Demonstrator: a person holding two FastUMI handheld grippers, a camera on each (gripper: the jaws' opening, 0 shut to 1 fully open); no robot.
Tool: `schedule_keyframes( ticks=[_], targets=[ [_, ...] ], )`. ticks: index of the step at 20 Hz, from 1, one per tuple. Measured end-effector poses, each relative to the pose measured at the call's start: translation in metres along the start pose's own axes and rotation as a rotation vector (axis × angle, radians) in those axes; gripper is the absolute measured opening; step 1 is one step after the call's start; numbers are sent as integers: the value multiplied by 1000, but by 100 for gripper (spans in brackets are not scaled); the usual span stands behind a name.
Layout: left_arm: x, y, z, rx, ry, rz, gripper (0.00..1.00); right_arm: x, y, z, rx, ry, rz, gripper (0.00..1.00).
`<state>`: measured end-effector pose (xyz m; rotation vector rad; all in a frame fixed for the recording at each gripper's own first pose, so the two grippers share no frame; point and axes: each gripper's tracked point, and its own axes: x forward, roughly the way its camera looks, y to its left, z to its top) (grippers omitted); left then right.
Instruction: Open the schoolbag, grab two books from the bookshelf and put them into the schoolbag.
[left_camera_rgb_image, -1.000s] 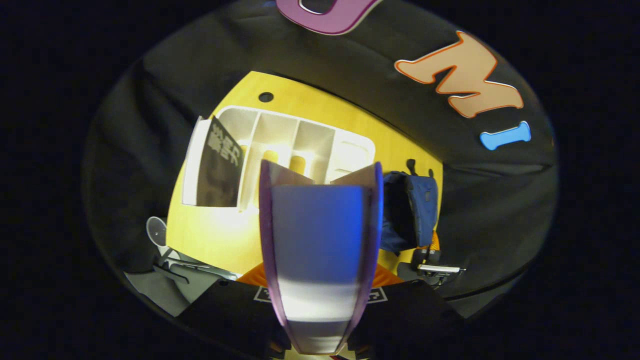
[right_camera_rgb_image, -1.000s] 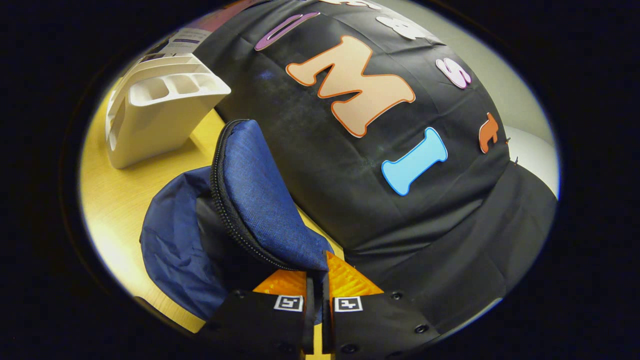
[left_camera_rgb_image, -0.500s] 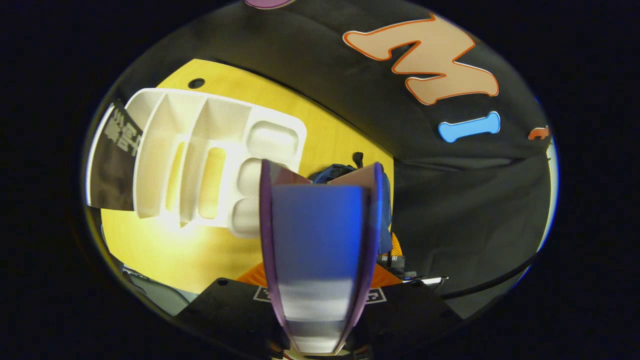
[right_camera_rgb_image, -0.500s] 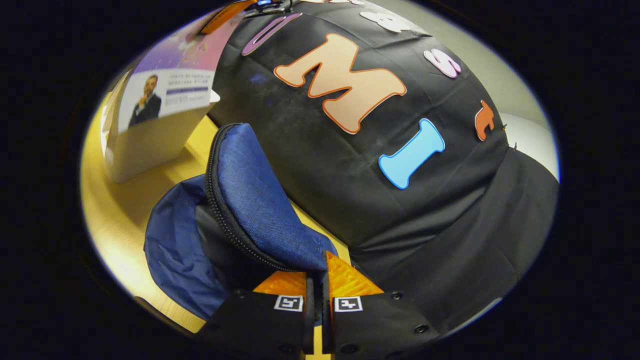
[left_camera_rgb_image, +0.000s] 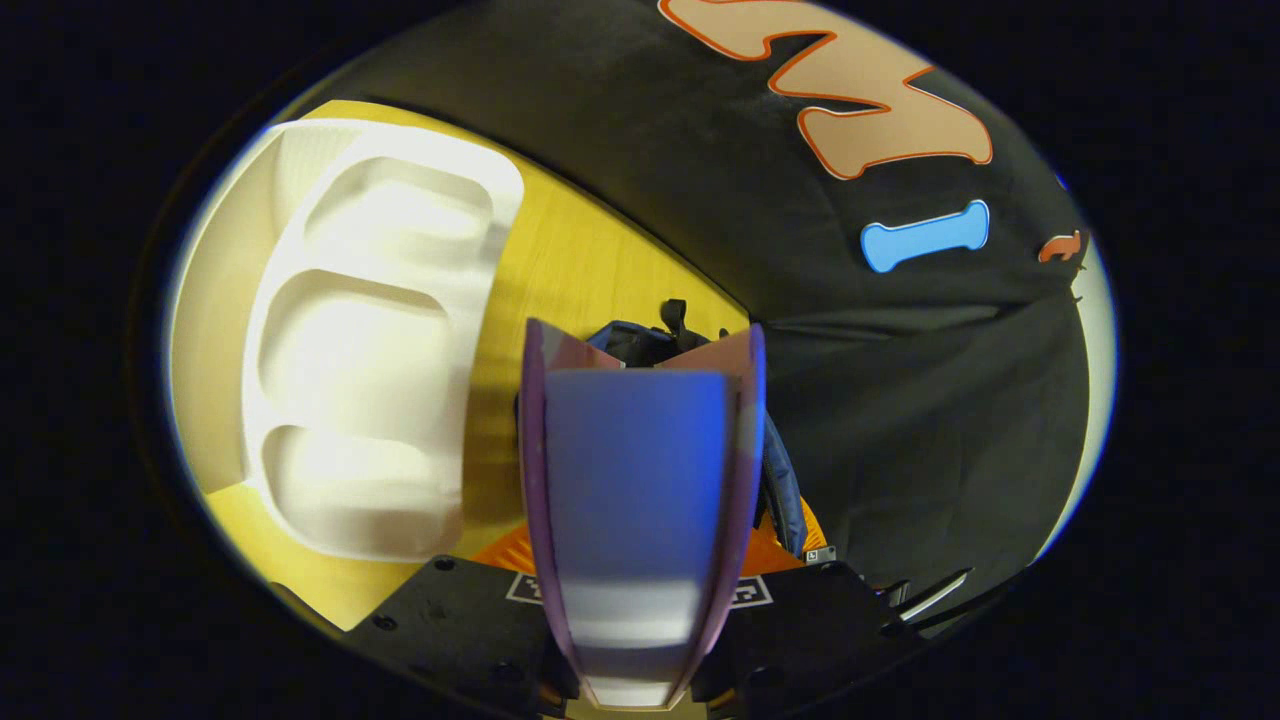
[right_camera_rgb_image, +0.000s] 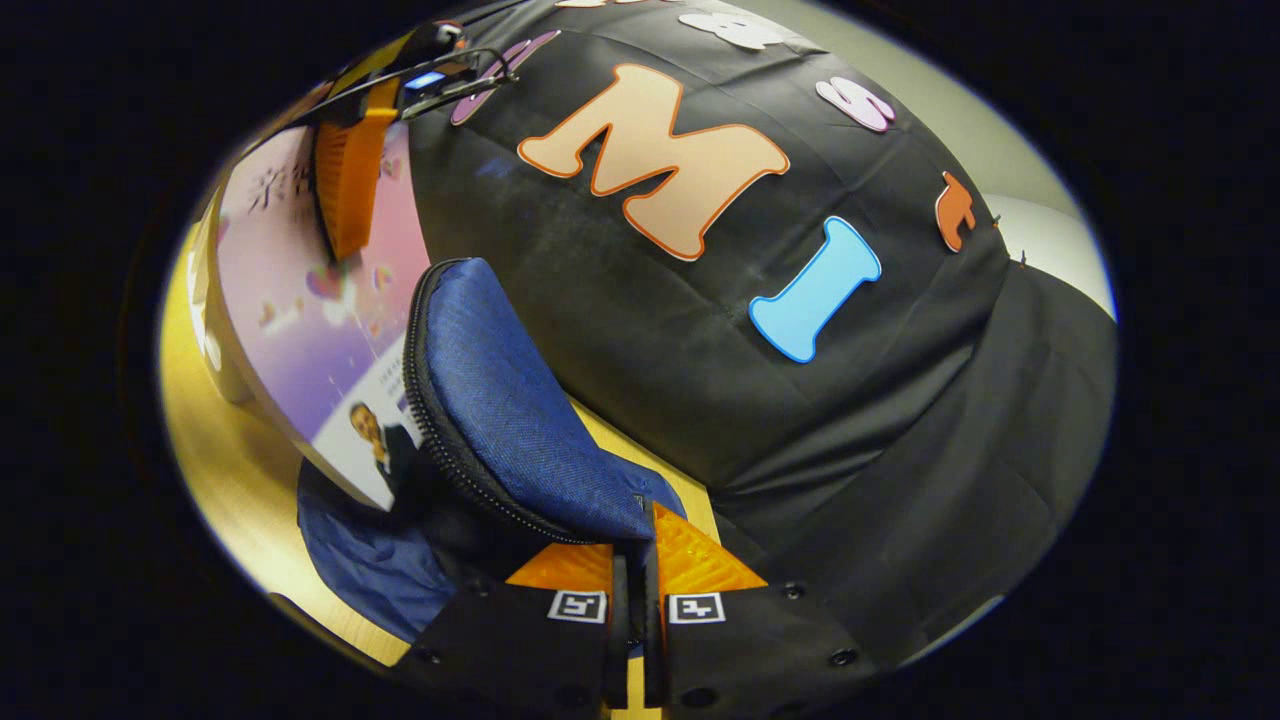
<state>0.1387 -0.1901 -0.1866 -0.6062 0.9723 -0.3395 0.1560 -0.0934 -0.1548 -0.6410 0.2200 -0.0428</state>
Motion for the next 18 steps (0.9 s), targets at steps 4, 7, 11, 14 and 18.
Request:
schedule_keyframes(
  ticks=[4, 7, 11, 14, 18],
  targets=[
    [35, -5, -4, -3, -33, -57, 39, 2, -2, 3, 61, 1, 7, 8],
    [70, -12, -5, -41, -45, -114, 39, 1, -1, 3, 92, -10, 18, 8],
    [110, -24, -11, -14, -44, -170, 39, -1, 1, 4, 121, -26, 38, 8],
    [138, -29, -19, -22, -25, -201, 39, -6, 3, 7, 137, -40, 51, 8],
    [164, -39, -14, -45, -38, -275, 39, -12, 2, 8, 164, -44, 43, 9]
  ],
)
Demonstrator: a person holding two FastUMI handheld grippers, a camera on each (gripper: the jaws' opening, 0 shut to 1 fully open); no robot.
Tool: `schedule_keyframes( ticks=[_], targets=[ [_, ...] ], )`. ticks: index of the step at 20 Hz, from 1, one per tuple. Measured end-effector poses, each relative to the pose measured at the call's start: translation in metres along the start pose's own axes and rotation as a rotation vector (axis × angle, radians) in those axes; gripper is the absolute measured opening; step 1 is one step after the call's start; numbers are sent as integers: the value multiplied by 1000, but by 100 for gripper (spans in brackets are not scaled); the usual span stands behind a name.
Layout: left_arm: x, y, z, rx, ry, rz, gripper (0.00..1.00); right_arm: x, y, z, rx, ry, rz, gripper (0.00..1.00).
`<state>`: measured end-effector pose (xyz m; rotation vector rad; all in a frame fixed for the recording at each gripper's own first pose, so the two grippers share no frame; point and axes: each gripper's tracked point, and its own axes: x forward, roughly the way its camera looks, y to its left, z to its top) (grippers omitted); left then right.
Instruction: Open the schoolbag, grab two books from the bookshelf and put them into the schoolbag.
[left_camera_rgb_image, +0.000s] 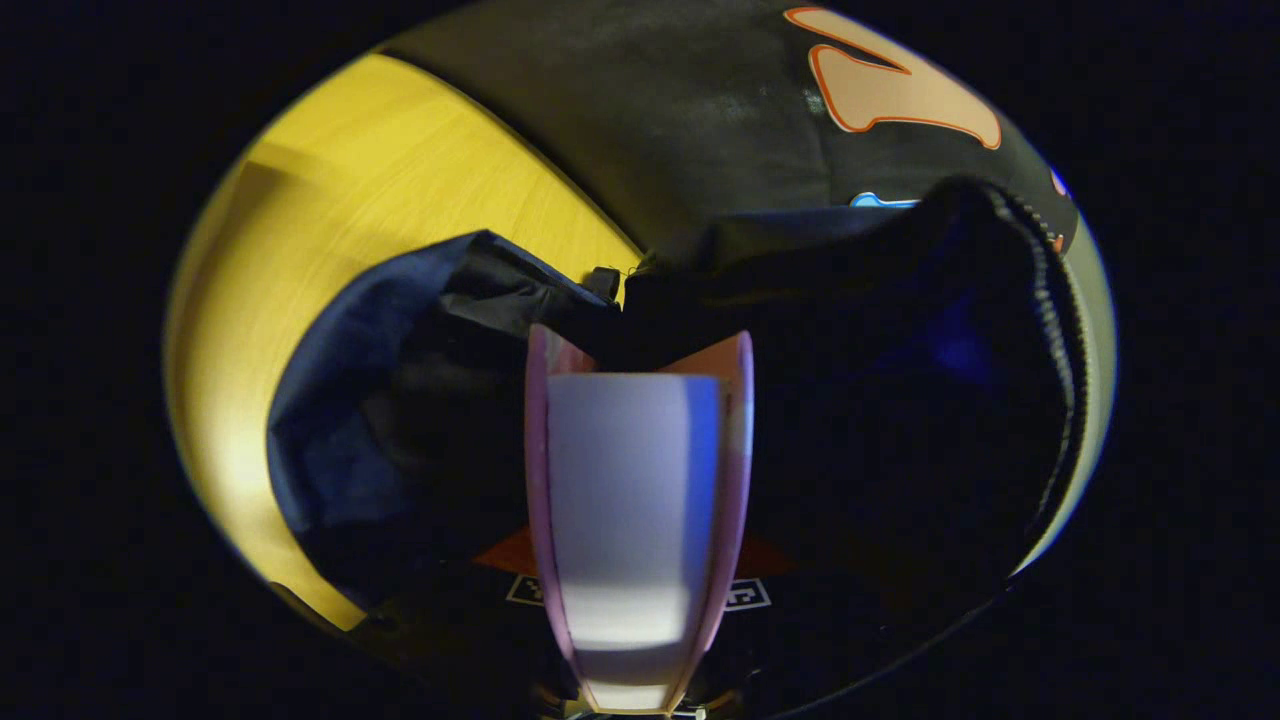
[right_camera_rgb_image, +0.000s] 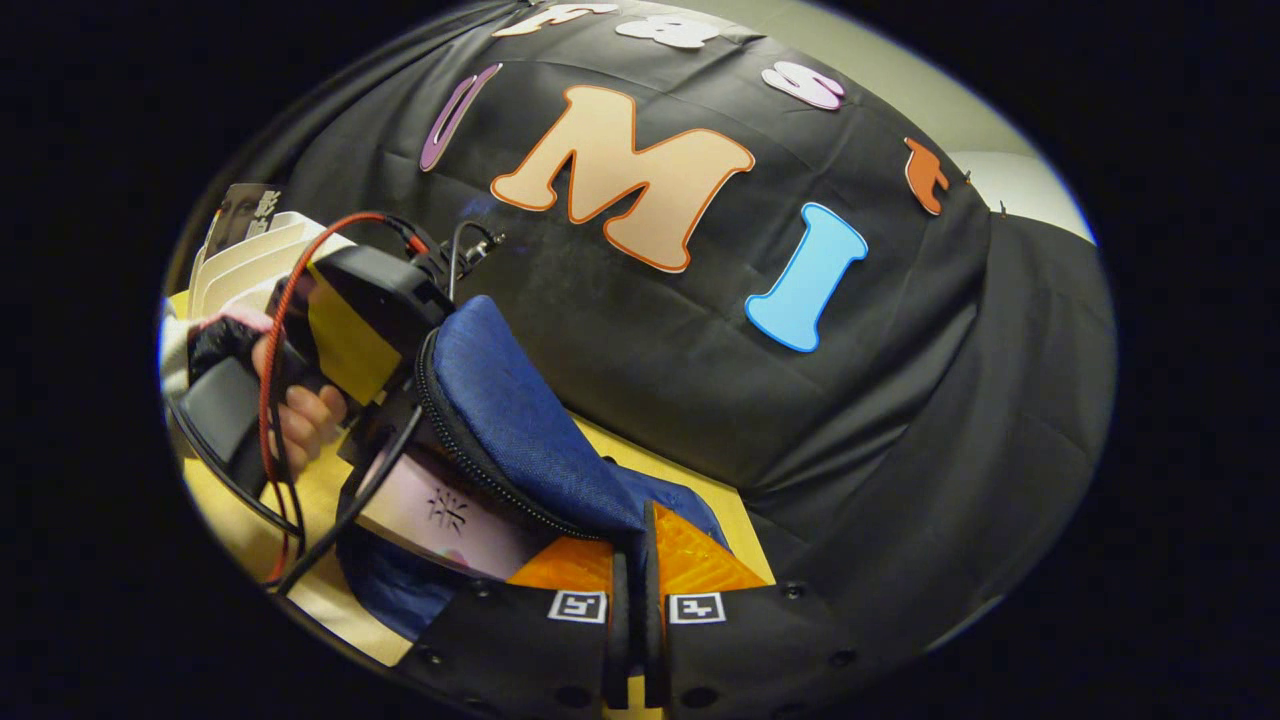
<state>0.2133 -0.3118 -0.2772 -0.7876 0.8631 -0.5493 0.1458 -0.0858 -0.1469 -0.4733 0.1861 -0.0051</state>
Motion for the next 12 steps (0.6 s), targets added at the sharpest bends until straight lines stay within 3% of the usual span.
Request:
schedule_keyframes(
  ticks=[5, 8, 10, 11, 12],
  targets=[
    [27, 14, 1, -33, -18, -35, 39, 4, 6, -1, 5, 1, 15, 8],
    [35, 24, -1, -109, -15, -52, 39, 8, 9, -7, 10, 16, 17, 8],
    [43, 41, 1, -127, -23, 16, 39, 9, 8, -7, 27, 24, 15, 8],
    [39, 50, -2, -120, -20, 65, 45, 10, 8, -8, 32, 27, 10, 8],
    [37, 51, -2, -128, -12, 68, 55, 11, 7, -8, 37, 28, 10, 8]
  ],
)
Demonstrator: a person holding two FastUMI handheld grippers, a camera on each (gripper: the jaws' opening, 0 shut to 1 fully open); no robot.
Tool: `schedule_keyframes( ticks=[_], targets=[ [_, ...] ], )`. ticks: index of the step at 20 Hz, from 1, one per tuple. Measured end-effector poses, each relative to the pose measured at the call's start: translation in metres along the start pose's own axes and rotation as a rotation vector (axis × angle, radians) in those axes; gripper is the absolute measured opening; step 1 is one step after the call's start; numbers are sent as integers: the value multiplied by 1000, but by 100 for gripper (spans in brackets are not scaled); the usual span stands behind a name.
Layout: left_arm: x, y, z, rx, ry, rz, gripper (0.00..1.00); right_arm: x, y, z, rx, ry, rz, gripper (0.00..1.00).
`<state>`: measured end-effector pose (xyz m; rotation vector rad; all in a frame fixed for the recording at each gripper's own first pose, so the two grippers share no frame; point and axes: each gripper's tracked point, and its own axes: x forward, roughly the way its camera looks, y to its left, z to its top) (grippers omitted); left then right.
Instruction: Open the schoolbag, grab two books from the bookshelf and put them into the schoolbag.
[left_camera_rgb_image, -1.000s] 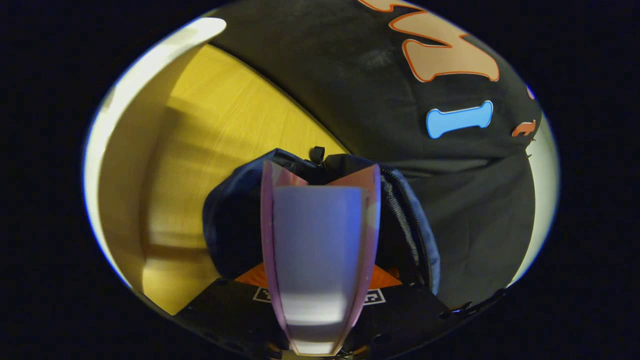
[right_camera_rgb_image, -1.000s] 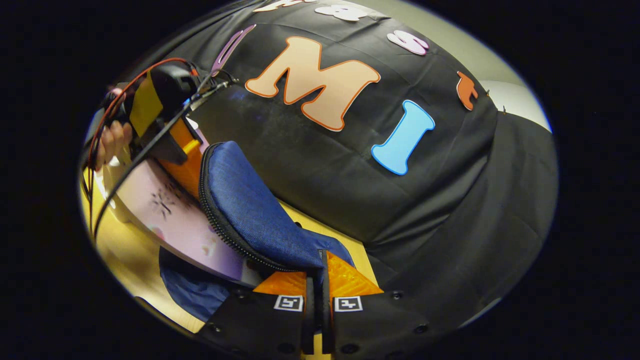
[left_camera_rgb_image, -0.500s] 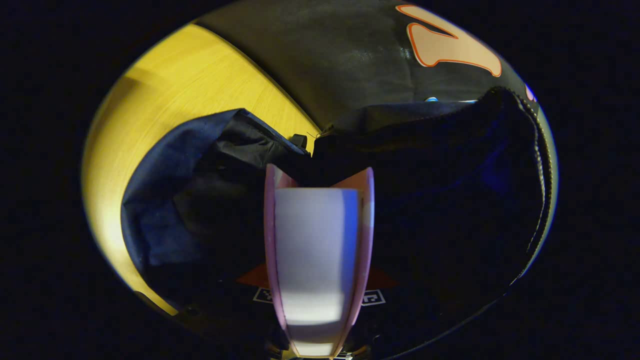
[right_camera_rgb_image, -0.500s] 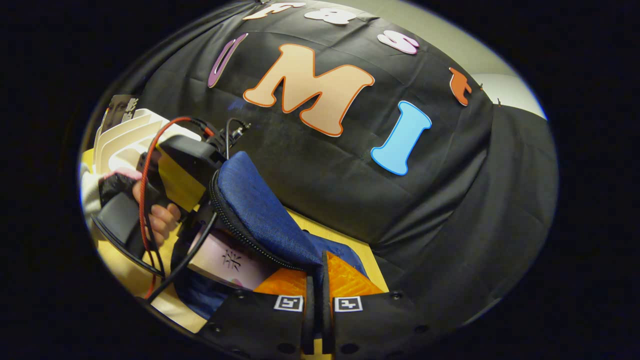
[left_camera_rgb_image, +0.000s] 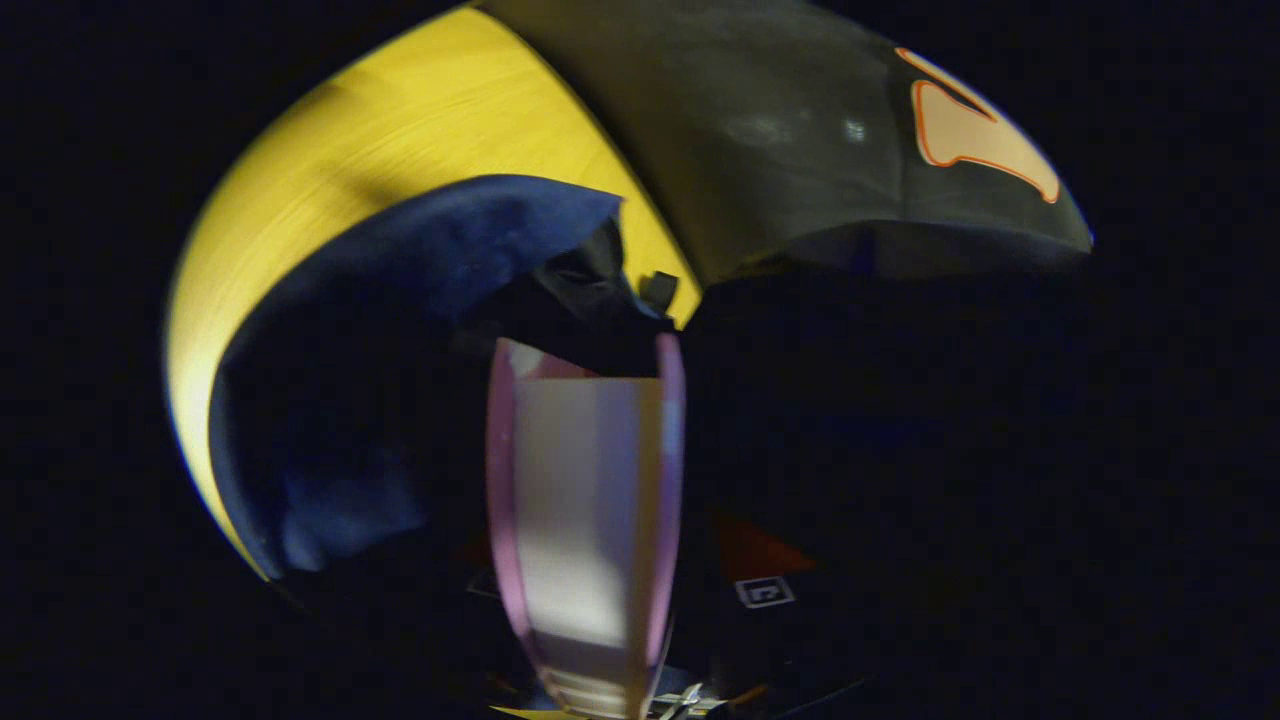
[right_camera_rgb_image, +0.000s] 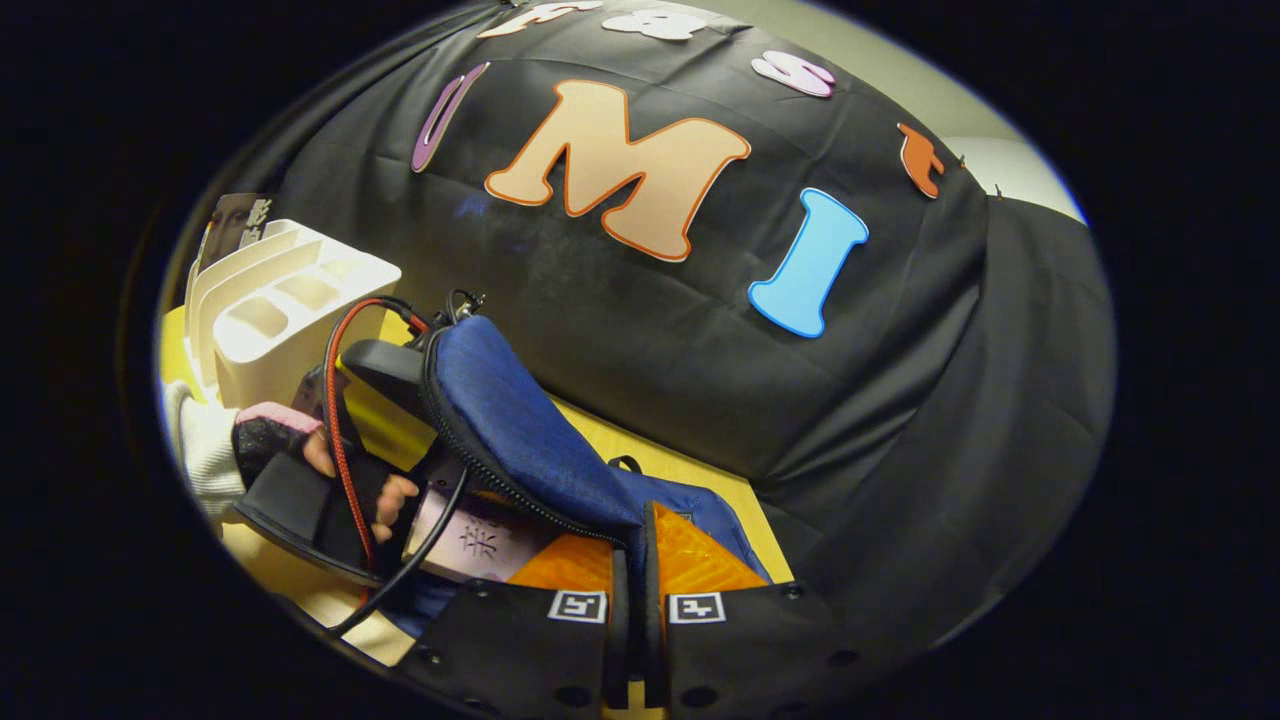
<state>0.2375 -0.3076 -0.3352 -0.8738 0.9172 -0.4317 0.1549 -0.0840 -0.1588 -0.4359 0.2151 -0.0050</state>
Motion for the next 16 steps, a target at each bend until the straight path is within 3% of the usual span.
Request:
schedule_keyframes(
  ticks=[1, 4, 7, 13, 16],
  targets=[
    [-2, 1, -1, 2, -4, 19, 67, 0, -1, 1, 3, -1, -4, 8],
    [-10, 7, -2, 71, -13, 104, 73, 0, -4, 0, 7, 1, -11, 8],
    [-26, 13, -4, 129, 5, 187, 88, -1, -9, 0, 21, 3, -18, 8],
    [-72, 25, -11, 189, 30, 253, 89, -1, -11, -1, 47, 13, -17, 8],
    [-89, 11, -20, 190, 54, 235, 89, 0, -13, -2, 57, 21, -26, 8]
  ],
)
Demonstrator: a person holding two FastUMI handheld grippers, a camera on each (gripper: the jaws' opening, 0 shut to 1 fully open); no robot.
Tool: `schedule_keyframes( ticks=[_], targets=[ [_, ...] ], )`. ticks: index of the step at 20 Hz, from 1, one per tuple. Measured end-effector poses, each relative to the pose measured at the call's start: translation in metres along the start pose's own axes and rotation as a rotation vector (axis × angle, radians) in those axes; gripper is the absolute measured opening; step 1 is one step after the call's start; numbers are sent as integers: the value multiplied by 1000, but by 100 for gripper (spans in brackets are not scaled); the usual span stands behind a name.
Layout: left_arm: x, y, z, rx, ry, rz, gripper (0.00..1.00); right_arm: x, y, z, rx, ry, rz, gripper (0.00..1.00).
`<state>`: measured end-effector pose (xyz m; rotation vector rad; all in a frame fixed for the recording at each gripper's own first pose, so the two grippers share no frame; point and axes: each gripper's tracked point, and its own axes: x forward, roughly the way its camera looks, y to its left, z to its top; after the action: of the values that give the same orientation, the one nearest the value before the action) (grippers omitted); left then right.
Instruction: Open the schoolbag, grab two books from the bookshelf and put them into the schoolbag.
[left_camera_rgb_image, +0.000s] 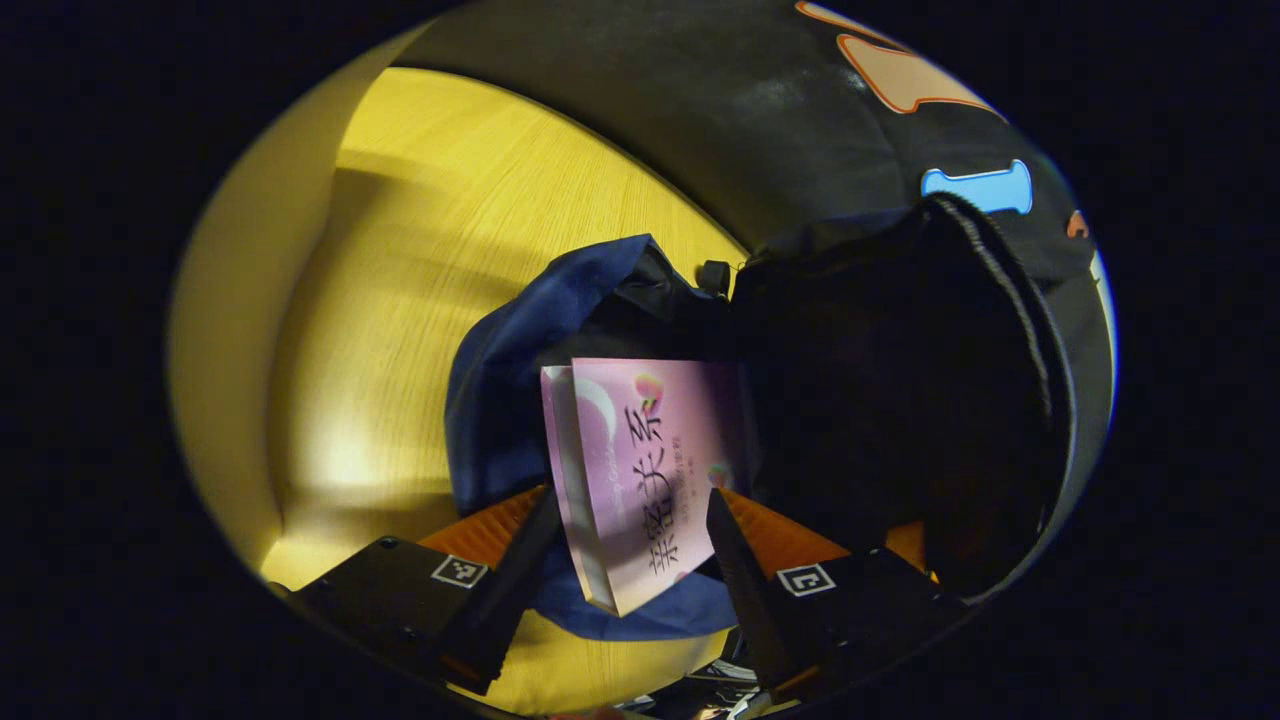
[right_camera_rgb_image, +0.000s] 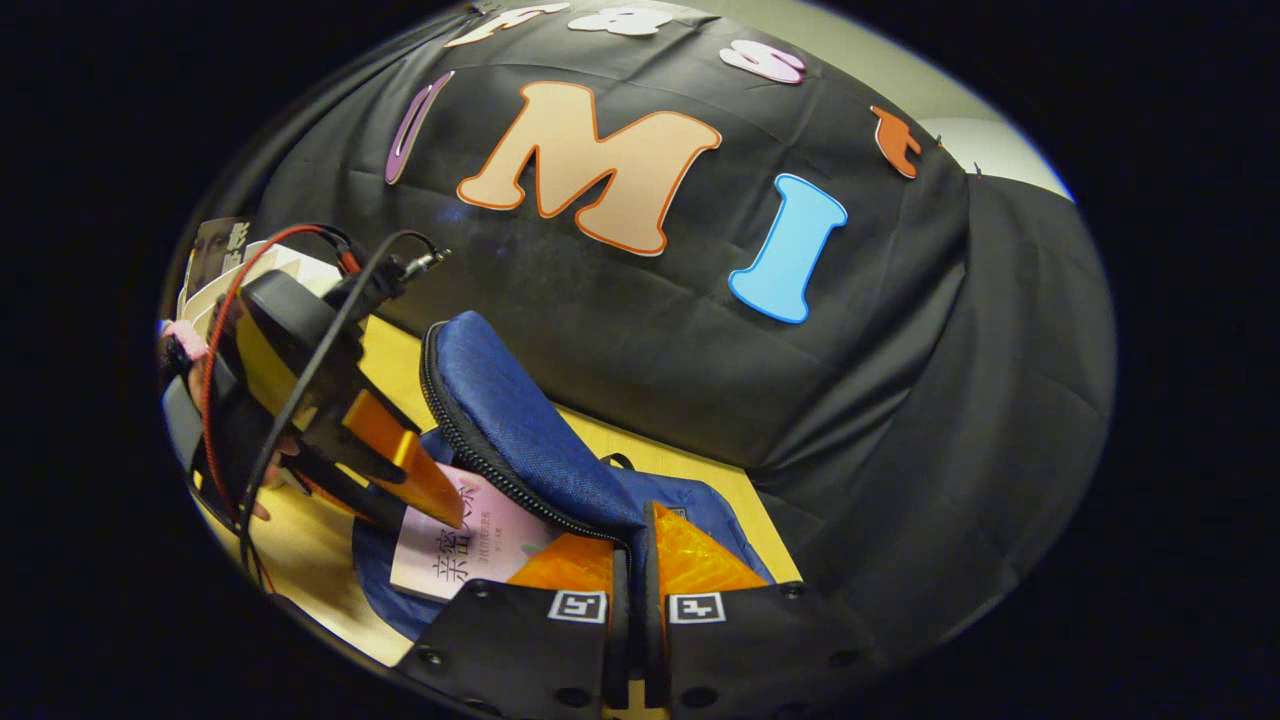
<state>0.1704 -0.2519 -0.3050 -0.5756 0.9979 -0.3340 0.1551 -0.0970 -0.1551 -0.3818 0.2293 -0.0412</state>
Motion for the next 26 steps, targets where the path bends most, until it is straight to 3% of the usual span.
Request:
schedule_keyframes(
  ticks=[1, 2, 10, 14, 19, 23, 26],
  targets=[
    [-9, 1, -4, 12, 3, 0, 84, 1, 0, 1, -1, -1, -1, 8],
    [-18, 0, -6, 30, 0, 4, 89, -1, 1, 0, -4, -1, -1, 8],
    [-103, -31, -29, 169, 27, -16, 89, -5, 7, -3, -24, 1, 2, 8],
    [-152, -33, -35, 189, 61, -4, 89, -7, 11, -4, -44, -2, 5, 8],
    [-230, 12, -13, 206, 41, 148, 88, -8, 8, -6, -33, 5, 2, 8],
    [-298, 44, 6, 85, 0, 220, 84, -6, 12, -7, -28, 12, 1, 8],
    [-344, 77, 28, 49, -39, 314, 84, -4, 14, -8, -33, 16, -1, 8]
  ],
)
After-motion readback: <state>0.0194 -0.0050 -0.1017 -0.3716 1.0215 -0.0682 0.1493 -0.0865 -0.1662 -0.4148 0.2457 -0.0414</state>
